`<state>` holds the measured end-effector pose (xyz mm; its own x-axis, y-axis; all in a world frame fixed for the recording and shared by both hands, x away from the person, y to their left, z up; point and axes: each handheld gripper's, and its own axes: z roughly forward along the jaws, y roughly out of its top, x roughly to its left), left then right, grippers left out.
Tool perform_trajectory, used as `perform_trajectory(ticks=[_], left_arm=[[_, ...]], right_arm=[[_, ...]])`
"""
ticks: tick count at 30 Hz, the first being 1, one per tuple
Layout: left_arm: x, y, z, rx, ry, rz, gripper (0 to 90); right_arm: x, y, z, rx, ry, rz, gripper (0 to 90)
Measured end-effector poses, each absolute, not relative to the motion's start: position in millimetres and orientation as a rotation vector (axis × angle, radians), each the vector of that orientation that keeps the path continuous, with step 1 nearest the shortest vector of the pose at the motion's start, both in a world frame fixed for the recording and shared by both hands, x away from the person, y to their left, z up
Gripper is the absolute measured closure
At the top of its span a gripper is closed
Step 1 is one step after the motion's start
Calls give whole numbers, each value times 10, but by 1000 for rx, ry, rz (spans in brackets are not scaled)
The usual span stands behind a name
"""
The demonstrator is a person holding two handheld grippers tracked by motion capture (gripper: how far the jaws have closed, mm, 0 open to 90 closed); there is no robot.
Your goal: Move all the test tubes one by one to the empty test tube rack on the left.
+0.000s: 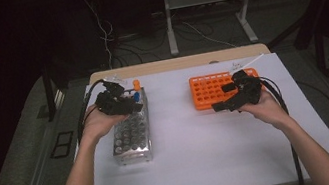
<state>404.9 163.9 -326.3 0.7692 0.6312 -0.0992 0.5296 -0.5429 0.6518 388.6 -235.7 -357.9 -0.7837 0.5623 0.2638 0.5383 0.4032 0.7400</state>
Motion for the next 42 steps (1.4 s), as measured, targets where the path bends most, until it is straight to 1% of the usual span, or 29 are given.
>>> perform_trajectory(ticks=[6,15,22,25,26,30,31,33,35,37,38,40,42], left_arm=[[3953,1629,-3181,2253,853,199,474],[3778,1580,-3043,2212,824,210,252],[3704,1511,-3013,2219,799,193,105],[3683,1475,-3004,2221,796,191,9],[3675,1466,-3000,2220,794,195,0],[3637,1448,-2977,2212,776,210,0],[3631,1446,-2974,2209,774,212,0],[3618,1444,-2967,2209,764,218,0],[3608,1442,-2966,2211,761,227,0],[3596,1442,-2966,2207,755,225,0],[3592,1443,-2966,2207,755,227,0],[3585,1446,-2968,2202,754,225,0],[3579,1451,-2972,2204,754,230,0]], right_arm=[[3977,-2352,-3570,1034,2601,1351,2],[4123,-2341,-3625,1056,2581,1308,2],[4263,-2266,-3709,1056,2584,1254,2],[4340,-2231,-3733,1057,2583,1228,11],[4365,-2223,-3743,1062,2584,1227,50],[4451,-2214,-3796,1075,2569,1235,53],[4474,-2219,-3811,1080,2560,1232,72],[4519,-2250,-3835,1099,2542,1253,161],[4550,-2269,-3852,1114,2518,1261,168],[4587,-2284,-3886,1125,2514,1251,245],[4600,-2286,-3906,1130,2509,1245,248],[4617,-2284,-3936,1137,2500,1227,331],[4639,-2275,-3964,1139,2487,1215,368]])
